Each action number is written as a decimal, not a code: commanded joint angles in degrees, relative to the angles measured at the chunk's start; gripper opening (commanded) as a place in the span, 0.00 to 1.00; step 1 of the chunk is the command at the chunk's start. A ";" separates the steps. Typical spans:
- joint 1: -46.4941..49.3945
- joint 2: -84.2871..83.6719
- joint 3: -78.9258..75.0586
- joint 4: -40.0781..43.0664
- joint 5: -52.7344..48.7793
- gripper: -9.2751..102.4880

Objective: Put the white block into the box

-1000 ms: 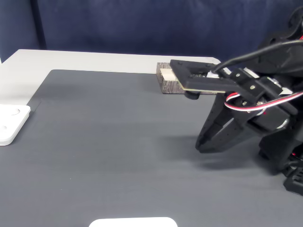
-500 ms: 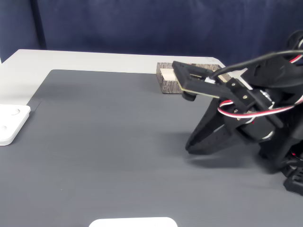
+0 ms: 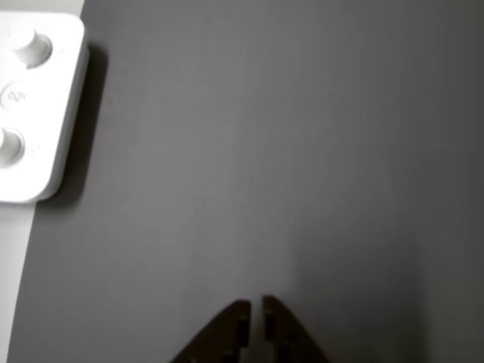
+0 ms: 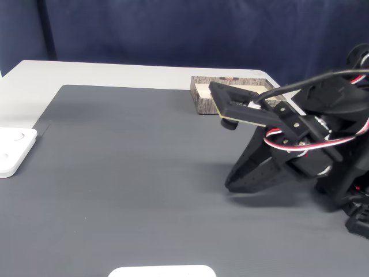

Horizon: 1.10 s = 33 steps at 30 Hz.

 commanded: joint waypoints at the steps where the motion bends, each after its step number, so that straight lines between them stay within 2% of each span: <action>1: -0.70 1.85 1.41 -2.64 -0.53 0.07; 12: -0.88 1.93 1.41 1.05 -1.32 0.07; 17: -1.32 1.93 1.41 6.33 -3.78 0.07; 33: -1.32 1.93 1.41 6.86 -6.33 0.07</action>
